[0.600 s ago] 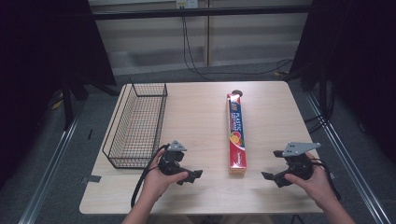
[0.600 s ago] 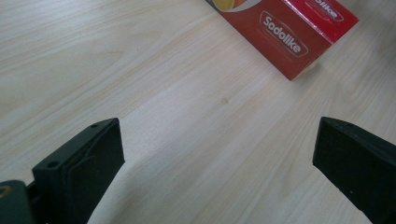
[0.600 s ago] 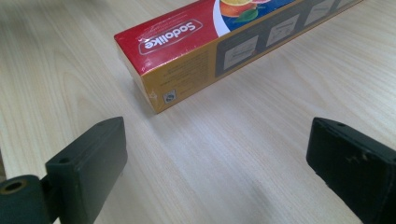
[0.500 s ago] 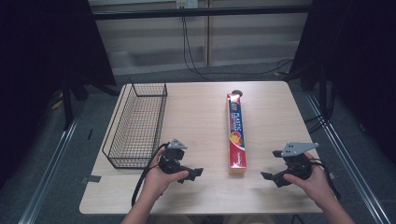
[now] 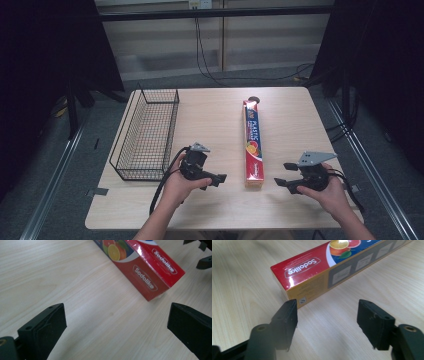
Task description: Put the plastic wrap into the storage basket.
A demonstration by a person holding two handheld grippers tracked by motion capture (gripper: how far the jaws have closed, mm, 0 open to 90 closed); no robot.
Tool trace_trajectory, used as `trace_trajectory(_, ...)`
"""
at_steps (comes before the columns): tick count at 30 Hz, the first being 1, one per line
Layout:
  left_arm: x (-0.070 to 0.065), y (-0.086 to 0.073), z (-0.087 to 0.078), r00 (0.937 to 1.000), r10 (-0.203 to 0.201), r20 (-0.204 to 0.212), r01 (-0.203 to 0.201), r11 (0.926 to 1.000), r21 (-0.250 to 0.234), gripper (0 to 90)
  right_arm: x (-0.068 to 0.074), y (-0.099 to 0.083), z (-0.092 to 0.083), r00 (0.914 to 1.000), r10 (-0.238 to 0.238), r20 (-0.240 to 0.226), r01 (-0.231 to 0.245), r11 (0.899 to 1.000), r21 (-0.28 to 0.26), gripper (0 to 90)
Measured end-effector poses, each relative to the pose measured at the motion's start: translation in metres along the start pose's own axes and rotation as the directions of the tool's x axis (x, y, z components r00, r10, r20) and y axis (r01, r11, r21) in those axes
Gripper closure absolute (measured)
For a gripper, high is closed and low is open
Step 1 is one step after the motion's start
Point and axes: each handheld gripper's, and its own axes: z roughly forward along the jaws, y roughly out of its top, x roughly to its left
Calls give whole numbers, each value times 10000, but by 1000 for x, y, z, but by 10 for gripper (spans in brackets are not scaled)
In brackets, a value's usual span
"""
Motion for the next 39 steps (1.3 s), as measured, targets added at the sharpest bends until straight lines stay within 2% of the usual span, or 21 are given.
trace_trajectory(1,-1,2,1,10000,-35,-23,35,10000,-5,19,1,0,1,10000,-77,-14,77,10000,39,432)
trace_trajectory(2,-2,4,2,9999,37,-119,-37,10000,21,19,2,1,2,9999,-156,-36,156,9999,53,447)
trace_trajectory(4,-2,7,3,10000,-23,-58,23,10000,-3,19,3,1,3,9997,-239,-111,240,9997,84,461)
trace_trajectory(5,-3,9,5,9999,-107,-26,107,9999,-47,19,4,2,4,9994,-335,-67,337,9992,217,527)
trace_trajectory(8,-5,17,11,10000,-56,-69,57,9999,83,18,4,1,5,9990,-438,-77,440,9987,257,553)
trace_trajectory(10,-7,23,15,9998,-18,-182,21,9998,189,18,5,1,6,9988,-482,-100,484,9984,279,525)
trace_trajectory(12,-9,29,19,9996,-27,-270,32,9998,180,18,5,1,5,9989,-473,-7,473,9986,243,450)
trace_trajectory(13,-10,32,21,9998,-3,-183,6,9998,177,18,5,1,5,9991,-416,73,414,9988,247,401)
trace_trajectory(14,-10,34,23,9999,29,-169,-25,9998,205,18,5,1,5,9991,-416,73,414,9988,247,401)
trace_trajectory(15,-10,40,27,9995,97,-285,-87,9993,375,18,4,1,4,9992,-365,149,361,9990,276,348)
trace_trajectory(16,-10,40,27,9995,97,-285,-87,9993,375,18,4,1,3,9992,-376,131,373,9990,260,337)
trace_trajectory(17,-11,43,29,9994,7,-341,4,9995,321,18,4,1,3,9992,-376,131,373,9990,260,337)
trace_trajectory(18,-13,49,33,9992,-279,-297,283,9995,128,21,4,1,3,9992,-362,147,359,9992,198,249)
trace_trajectory(22,-12,57,36,9994,-221,-271,226,9996,176,27,4,1,2,9993,-328,171,324,9992,221,196)
trace_trajectory(23,-13,60,39,9989,-339,-320,342,9994,96,27,4,2,2,9995,-259,205,254,9994,245,159)
trace_trajectory(27,-13,69,50,9977,-638,-246,639,9979,55,30,3,0,1,9992,-180,370,171,9995,264,113)
trace_trajectory(31,-13,75,59,9978,-602,-281,608,9979,213,34,0,-3,-2,9990,-90,445,81,9998,199,97)
trace_trajectory(35,-14,80,63,9962,-815,-320,818,9966,65,40,-2,-3,-3,9988,-19,484,12,9999,143,94)
trace_trajectory(39,-16,85,70,9959,-818,-386,822,9966,98,40,-3,-4,-4,9988,-19,488,13,9999,137,85)
